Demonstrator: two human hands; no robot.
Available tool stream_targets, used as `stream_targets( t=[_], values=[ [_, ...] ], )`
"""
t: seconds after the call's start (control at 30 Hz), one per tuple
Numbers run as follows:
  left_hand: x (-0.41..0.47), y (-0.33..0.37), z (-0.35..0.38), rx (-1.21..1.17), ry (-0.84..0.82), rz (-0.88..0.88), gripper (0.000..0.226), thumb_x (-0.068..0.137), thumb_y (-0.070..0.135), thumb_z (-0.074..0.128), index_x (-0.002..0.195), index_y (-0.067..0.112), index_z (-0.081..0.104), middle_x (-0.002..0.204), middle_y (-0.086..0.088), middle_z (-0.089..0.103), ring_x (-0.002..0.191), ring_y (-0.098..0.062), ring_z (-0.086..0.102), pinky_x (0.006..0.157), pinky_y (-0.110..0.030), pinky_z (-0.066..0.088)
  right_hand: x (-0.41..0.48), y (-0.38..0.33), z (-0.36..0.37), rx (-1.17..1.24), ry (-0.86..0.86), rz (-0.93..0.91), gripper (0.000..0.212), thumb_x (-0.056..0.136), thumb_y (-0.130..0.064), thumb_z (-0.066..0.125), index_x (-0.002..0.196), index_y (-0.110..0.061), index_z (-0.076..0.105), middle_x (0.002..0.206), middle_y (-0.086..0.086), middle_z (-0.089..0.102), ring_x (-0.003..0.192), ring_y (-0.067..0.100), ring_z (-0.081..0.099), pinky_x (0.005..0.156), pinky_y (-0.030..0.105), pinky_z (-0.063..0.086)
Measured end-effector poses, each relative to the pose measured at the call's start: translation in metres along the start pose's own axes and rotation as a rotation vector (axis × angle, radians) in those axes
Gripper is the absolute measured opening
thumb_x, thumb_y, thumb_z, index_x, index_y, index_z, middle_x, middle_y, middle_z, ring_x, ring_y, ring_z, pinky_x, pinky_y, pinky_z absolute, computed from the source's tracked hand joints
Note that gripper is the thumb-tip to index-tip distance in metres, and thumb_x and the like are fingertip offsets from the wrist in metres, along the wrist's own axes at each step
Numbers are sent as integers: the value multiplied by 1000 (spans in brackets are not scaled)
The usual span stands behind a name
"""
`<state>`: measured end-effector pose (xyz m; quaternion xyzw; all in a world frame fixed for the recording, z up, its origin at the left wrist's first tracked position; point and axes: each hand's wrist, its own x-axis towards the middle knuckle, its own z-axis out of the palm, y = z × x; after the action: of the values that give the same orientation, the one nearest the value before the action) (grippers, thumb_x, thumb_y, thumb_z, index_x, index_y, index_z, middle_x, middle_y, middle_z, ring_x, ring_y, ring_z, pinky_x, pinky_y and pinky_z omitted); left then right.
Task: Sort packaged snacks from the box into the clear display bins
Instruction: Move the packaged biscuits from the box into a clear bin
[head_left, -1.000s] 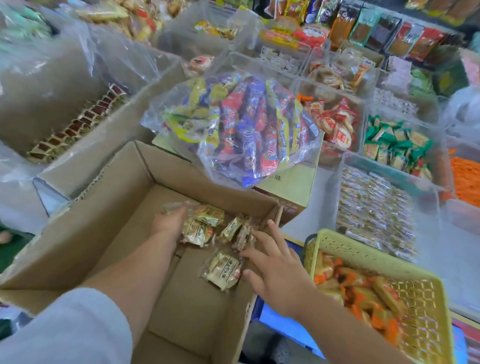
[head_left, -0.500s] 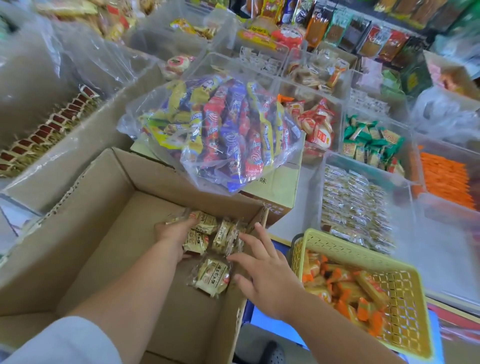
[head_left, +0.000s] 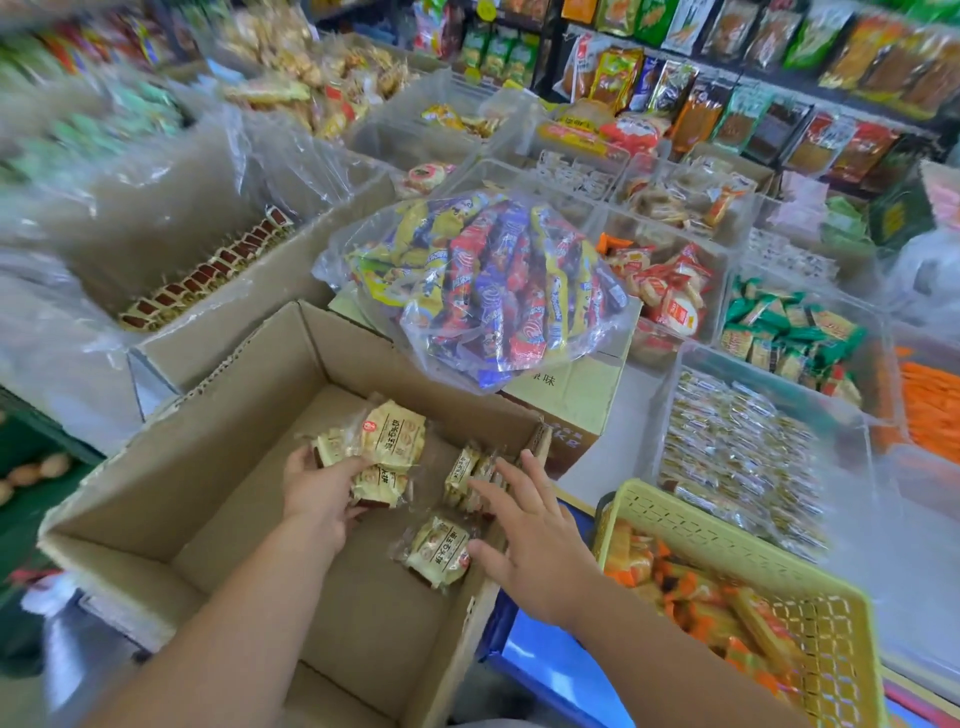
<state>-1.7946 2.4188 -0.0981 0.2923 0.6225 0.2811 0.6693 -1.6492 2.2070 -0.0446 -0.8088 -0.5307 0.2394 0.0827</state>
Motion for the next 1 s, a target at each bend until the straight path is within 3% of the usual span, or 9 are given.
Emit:
stream_targets(
  t=[0.1,0.27,0.43,0.53,0.6,0.7,0.8,0.87,1.0],
  values=[
    [-45,11,-7,-73,-21,172,86,75,-3,86,144,31,48,128,-1,71,98,-30,76,84,-64,60,-9,-9,-15,163,73,-68,75,98,-61,48,158,-45,7,167,-14,-11,153,11,-17,125,45,13],
    [-141,7,5,116,-11,592,83,73,4,91,136,39,52,117,16,70,107,-5,68,92,-40,58,-42,-18,-59,796,167,-152,69,88,-71,51,150,-55,24,150,-36,24,136,-13,33,101,11,40],
    [-219,-19,40,446,-31,1009,90,68,14,94,136,53,50,128,21,59,116,4,59,93,-20,51,-82,9,-84,1227,68,-61,84,66,-90,59,142,-67,32,145,-37,43,124,-4,55,101,41,54],
    [-241,-44,67,725,-99,1305,84,72,31,88,143,47,46,126,26,53,112,-6,56,93,-25,50,-103,35,-90,1560,-1,2,58,76,-72,70,130,-57,55,132,-22,63,120,5,63,93,47,58],
    [-246,-61,87,844,-129,1481,90,67,22,95,143,36,48,125,12,58,113,-15,54,104,-15,36,-114,57,-90,1709,27,84,47,89,-56,67,133,-40,59,132,-6,67,122,18,64,92,53,57],
    [-255,-76,112,950,-200,1556,96,64,18,96,144,37,45,129,12,53,115,-12,50,105,-3,25,-127,90,-90,1835,88,219,29,100,-35,62,127,-24,65,123,7,70,111,27,68,85,52,60],
    [-263,-78,130,1028,-319,1647,85,75,34,80,150,46,40,139,30,42,121,6,42,106,-5,26,-135,124,-89,1902,84,300,32,101,-36,58,127,-19,65,124,11,70,114,34,66,87,56,58],
    [-267,-77,140,1032,-360,1566,84,76,48,73,151,54,35,142,38,36,119,13,43,100,-4,32,-139,141,-90,1937,77,318,31,101,-38,58,127,-24,66,125,9,70,113,34,67,87,54,58],
    [-264,-82,156,923,-325,1232,82,70,70,75,144,59,42,132,33,53,109,13,59,78,-4,49,-139,175,-91,1933,160,385,19,101,-20,60,110,-31,73,104,2,78,86,22,76,79,48,61]
  ],
)
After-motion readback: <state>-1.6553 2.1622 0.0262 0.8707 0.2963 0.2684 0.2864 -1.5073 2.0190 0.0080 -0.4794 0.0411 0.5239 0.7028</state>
